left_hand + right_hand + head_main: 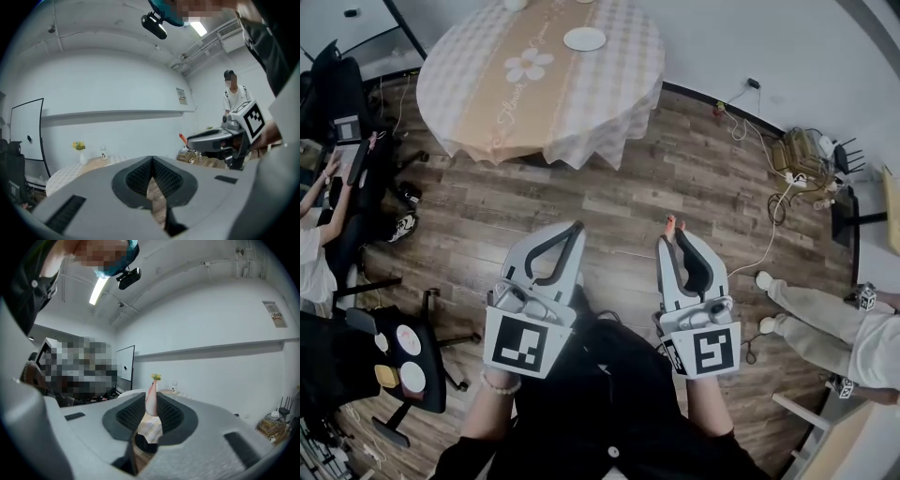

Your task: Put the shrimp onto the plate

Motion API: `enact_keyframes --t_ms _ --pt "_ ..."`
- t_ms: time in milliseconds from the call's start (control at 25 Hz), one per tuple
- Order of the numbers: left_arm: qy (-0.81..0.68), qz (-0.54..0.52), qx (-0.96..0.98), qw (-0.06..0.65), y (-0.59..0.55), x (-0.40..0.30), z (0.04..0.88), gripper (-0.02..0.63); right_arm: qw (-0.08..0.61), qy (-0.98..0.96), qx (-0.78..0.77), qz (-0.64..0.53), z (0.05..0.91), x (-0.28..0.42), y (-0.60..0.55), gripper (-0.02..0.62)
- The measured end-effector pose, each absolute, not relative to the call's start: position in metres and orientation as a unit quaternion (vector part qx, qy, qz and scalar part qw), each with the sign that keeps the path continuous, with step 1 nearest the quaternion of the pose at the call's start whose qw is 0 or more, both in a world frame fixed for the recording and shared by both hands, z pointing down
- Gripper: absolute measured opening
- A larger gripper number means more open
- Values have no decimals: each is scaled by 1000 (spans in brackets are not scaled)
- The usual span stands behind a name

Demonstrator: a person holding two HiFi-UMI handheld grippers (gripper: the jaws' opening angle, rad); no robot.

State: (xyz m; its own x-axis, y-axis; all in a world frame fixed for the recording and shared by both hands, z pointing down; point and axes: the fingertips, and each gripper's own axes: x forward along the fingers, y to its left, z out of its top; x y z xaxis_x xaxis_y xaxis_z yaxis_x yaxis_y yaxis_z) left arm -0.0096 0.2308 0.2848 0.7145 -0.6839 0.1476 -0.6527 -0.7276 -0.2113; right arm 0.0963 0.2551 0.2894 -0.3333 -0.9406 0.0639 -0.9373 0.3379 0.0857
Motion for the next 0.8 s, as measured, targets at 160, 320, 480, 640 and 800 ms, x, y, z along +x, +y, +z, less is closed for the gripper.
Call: enact_keyframes --t_ms 160,320,480,640,800 --pt "354 -99 -927 69 199 -18 283 0 57 -811 582 -18 286 86 227 58" --pt "348 -93 -931 59 170 -27 286 0 62 -804 592 -22 284 77 201 58" --pt "339 -90 -934 60 148 -36 286 0 67 -797 600 -24 284 69 181 58" --pt "348 -90 -932 33 128 -53 291 0 65 -795 603 -30 282 56 163 60" --pt "354 -86 -931 23 116 -67 294 0 73 -793 604 -31 284 46 153 58"
